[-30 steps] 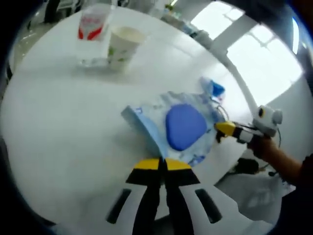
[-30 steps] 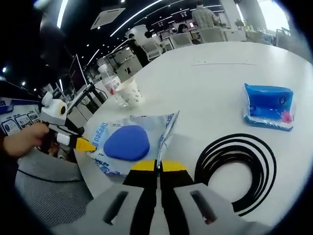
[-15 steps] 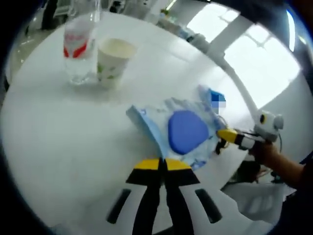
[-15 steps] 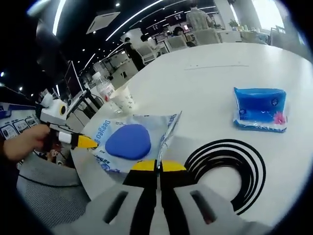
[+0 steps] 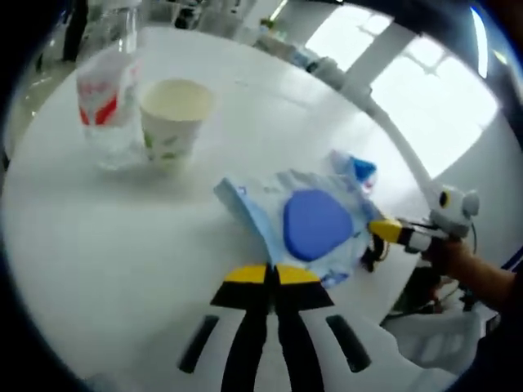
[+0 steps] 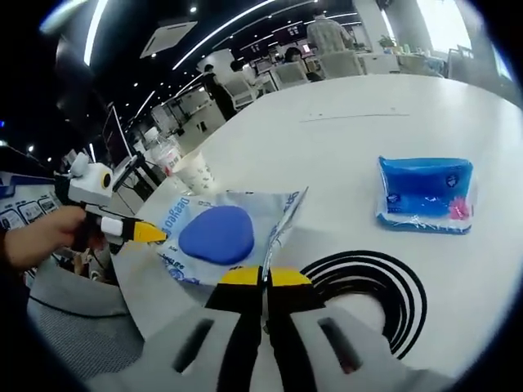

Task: Arrange the tabletop items into an orderly group along one side of the table until the central work area is clear of visible clutter.

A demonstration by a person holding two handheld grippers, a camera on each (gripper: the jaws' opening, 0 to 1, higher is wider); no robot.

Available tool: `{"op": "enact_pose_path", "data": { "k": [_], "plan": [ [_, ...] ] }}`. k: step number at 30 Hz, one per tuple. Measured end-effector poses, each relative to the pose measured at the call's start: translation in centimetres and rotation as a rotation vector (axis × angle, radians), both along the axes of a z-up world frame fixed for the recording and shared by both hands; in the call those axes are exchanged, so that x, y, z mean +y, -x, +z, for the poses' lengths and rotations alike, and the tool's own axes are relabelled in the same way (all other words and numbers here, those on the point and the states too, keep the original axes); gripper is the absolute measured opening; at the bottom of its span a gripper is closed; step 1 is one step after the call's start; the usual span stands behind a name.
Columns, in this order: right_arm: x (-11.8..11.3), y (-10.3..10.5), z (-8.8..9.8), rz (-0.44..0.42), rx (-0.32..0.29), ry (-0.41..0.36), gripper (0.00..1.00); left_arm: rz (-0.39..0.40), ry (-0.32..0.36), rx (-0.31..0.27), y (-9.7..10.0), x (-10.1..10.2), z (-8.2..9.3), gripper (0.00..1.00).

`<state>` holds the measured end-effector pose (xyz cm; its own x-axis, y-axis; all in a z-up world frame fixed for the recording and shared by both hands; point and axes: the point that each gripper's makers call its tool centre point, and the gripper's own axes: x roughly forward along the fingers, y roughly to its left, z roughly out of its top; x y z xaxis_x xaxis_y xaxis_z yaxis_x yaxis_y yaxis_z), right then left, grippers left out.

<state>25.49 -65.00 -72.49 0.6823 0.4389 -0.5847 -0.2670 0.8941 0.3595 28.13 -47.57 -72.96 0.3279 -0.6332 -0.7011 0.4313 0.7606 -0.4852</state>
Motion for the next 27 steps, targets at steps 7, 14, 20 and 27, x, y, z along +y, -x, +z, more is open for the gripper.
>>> {"op": "enact_pose_path", "data": {
  "k": [7, 14, 20, 27],
  "plan": [
    [-0.4, -1.1, -0.3, -0.004, 0.004, 0.015, 0.00, 0.000, -0.002, -0.027, -1.6, -0.5, 0.0, 0.00],
    [-0.6, -2.6, -0.5, -0.006, -0.001, 0.030, 0.00, 0.014, -0.002, -0.056, -3.2, -0.7, -0.3, 0.00],
    [-0.9, -3.9, -0.8, -0.010, -0.004, 0.039, 0.00, 0.028, 0.002, -0.088, -4.8, -1.0, -0.2, 0.00],
    [-1.4, -5.4, -1.2, -0.032, -0.004, 0.045, 0.00, 0.053, 0.008, -0.129, -6.4, -1.4, -0.4, 0.00]
  ]
}}
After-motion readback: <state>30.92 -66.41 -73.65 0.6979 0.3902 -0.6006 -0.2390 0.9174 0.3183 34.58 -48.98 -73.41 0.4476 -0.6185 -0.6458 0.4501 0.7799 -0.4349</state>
